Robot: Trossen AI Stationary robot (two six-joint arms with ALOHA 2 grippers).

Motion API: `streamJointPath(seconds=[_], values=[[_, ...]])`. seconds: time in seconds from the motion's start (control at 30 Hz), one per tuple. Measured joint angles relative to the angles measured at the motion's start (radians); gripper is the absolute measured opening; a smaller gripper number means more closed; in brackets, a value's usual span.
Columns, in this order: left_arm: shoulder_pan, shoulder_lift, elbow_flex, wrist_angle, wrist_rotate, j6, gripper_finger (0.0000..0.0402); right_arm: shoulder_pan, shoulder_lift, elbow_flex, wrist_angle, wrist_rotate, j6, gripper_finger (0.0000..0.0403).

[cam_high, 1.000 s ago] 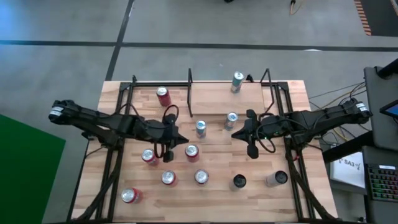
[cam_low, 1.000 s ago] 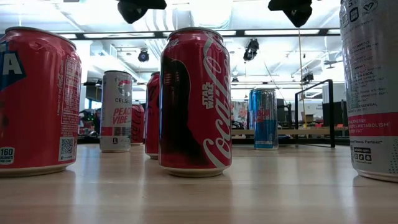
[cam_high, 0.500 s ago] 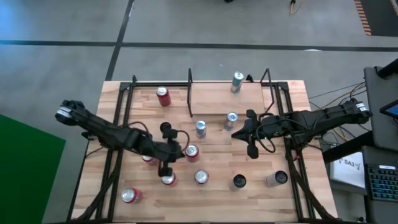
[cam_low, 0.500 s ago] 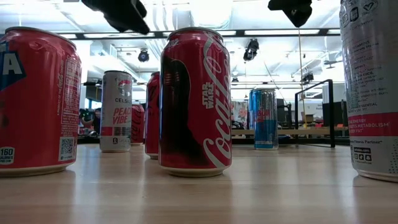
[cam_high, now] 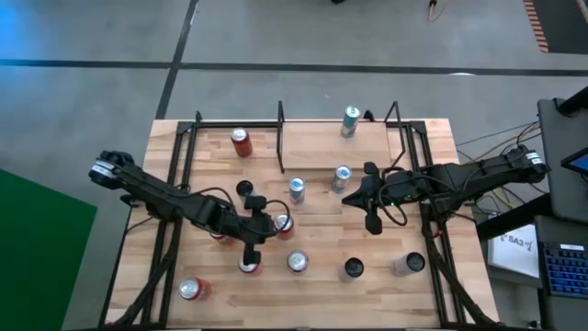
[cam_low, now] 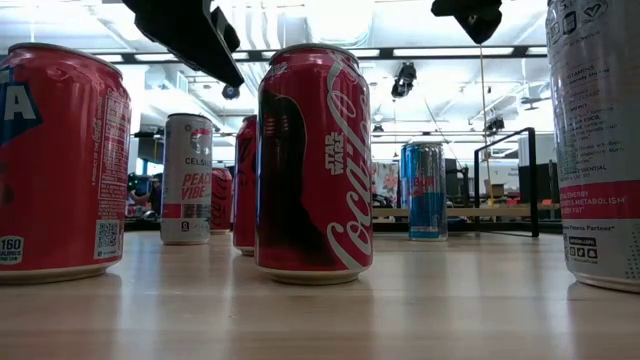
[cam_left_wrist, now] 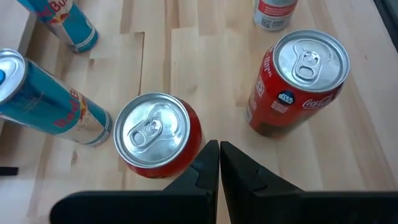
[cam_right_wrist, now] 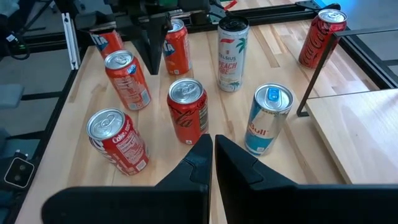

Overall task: Place canned beverage on shelf
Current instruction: Put the red and black soda can on the shelf

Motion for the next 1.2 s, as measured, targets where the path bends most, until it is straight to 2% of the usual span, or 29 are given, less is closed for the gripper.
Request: streamJointPath(seconds=[0.53,1.2], values=[[0.001,0.029,0.000,-0.028,0.044,-0.084,0.0000,0.000,0.000,0.000,0.000,0.000,0.002,0.0009],[0.002,0.029,0.000,-0.026,0.046,-0.094,0.0004,0.000,0.000,0.000,0.000,0.001,0.002,0.0009]])
